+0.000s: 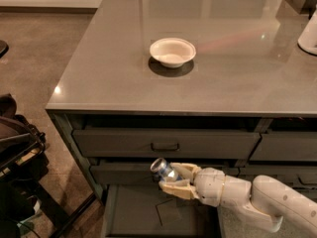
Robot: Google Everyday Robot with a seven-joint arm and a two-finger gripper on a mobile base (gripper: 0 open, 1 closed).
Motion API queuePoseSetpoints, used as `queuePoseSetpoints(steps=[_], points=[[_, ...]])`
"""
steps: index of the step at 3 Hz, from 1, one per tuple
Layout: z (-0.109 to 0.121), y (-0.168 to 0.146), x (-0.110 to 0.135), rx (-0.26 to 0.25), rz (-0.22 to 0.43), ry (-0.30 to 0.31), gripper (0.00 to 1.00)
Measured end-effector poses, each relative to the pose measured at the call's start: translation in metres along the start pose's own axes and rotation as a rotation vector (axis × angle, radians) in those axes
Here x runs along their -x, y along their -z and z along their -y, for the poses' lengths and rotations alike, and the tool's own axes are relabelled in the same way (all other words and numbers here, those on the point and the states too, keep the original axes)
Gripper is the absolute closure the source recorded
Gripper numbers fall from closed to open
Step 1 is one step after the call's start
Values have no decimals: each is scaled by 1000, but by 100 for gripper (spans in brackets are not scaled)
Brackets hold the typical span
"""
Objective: Place redbull can into bottom drawer
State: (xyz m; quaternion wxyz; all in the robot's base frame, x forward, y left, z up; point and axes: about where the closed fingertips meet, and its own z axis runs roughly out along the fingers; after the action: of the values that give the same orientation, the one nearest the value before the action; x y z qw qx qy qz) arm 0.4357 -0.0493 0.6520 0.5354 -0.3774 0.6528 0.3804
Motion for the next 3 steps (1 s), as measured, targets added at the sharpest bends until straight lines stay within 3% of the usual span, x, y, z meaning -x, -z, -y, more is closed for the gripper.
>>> queuePoseSetpoints(steps=[2,3], points=[[-1,-2,-5,1,14,-18,100],[-2,6,-33,-29,83,-100,100]])
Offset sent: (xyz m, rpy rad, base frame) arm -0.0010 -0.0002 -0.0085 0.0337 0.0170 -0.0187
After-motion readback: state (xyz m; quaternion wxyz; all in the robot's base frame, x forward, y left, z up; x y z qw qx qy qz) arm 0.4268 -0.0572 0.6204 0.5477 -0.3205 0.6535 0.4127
